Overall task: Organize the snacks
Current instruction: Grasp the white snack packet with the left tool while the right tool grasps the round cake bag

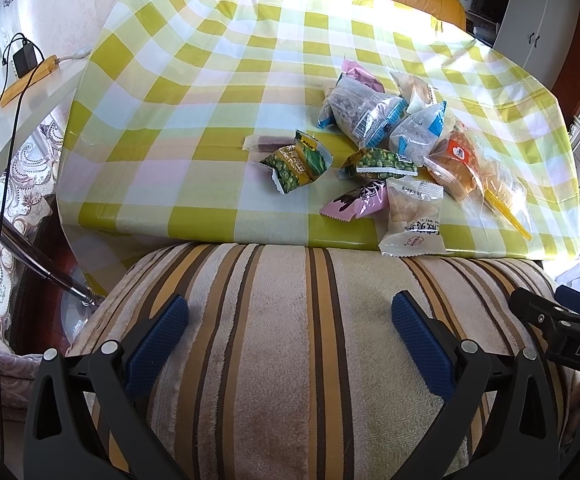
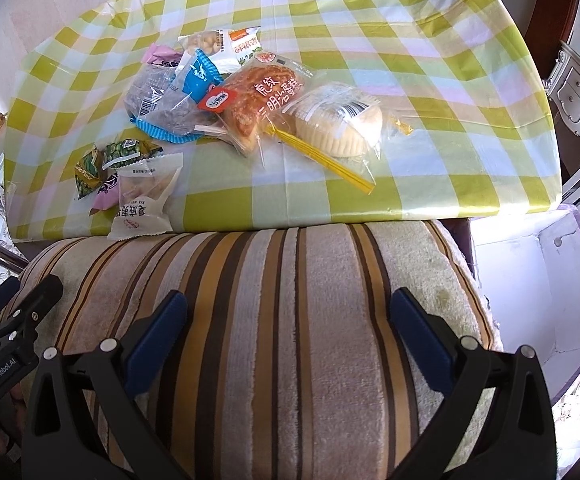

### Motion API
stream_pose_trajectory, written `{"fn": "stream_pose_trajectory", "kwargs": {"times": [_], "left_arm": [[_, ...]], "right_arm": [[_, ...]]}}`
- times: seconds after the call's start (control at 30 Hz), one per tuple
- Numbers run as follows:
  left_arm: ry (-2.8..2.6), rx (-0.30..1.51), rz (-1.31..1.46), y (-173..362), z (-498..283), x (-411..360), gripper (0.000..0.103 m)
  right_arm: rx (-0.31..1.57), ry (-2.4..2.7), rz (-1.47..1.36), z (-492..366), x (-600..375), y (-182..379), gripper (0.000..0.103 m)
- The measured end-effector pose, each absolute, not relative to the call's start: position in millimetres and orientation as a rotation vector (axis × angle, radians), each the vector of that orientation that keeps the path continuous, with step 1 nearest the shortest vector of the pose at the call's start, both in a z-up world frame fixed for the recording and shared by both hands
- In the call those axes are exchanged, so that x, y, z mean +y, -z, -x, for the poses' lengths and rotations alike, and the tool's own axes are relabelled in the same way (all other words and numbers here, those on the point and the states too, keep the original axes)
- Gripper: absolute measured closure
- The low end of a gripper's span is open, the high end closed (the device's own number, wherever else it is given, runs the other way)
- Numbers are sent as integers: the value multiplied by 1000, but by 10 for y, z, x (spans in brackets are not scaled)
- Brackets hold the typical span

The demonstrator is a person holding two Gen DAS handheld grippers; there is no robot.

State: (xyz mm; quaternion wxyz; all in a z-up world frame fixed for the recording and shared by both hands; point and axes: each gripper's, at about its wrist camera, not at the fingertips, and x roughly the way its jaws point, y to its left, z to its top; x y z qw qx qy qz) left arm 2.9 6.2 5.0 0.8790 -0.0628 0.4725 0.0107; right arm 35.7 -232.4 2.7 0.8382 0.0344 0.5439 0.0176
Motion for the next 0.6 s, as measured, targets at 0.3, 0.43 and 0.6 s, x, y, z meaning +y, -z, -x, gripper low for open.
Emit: {"fn": "stream_pose_trajectory", "kwargs": {"times": [0.3,0.43,0.6], "left_arm": [[150,985,187,-130,-276,-130,25],[236,1036,228,-74,-472,-282,32],[283,1106,296,40,-695,-371,38]], "right_arm": [[1142,-168,15,-523,-2350,-124,1],[1092,-179,71,-711,-2440,-232,1],[1064,-180,186,-1047,-2527,-206,1]]}}
